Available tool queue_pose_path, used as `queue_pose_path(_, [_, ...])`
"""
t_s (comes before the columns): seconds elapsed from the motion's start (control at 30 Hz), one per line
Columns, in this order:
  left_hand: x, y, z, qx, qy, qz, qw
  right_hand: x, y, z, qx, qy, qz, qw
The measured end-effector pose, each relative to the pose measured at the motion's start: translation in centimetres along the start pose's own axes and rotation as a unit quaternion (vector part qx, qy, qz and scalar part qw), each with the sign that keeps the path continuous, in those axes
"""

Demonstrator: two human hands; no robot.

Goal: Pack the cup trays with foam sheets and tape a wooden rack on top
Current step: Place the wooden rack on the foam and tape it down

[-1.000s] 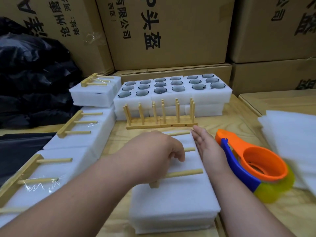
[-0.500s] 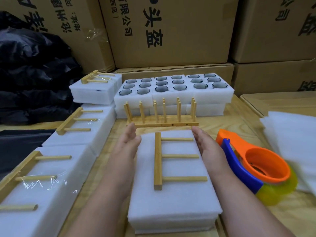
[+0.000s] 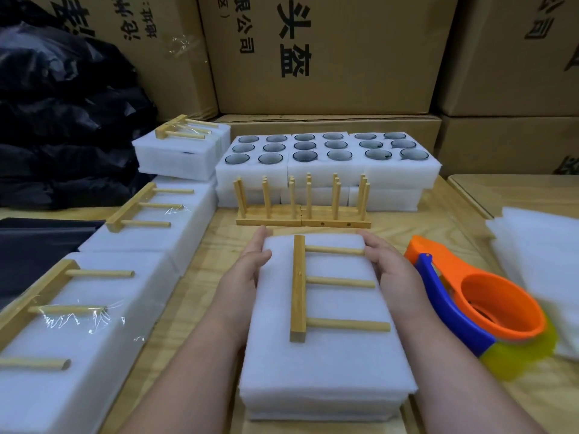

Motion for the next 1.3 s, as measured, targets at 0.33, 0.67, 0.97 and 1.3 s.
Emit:
queue_pose_path(0.33, [0.0,0.4,-1.5,0.048,0.024,-0.093,0.994,-0.2,-0.8,0.5,-0.032,0.026,0.013,0.999])
queue_pose_path(0.67, [-0.4,0.5,-1.4,0.087,0.03,-0.107,0.99,0.2,-1.7,1.3,-0.049,0.037,0.073,0.995])
queue_pose_path(0.97, [-0.6,-0.1,-1.2,0.064,0.032,0.005,0.997,0.6,-1.7,2.1,-0.009,0.018,-0.051,0.999])
queue_pose_path(1.3, [-0.7,-1.4,3.0,0.027,-0.035,0.005,0.999,1.9,-1.8,6.3,0.033,-0.009,-0.145,0.989])
Point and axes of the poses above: each hand's wrist, its own z-axis away from the middle knuckle, its own x-axis out of the palm, y = z × x, the point moved 5 cm from there along -z, towards the middle knuckle, and after that the axes turned 6 degrees about z, right-handed, at the moved point
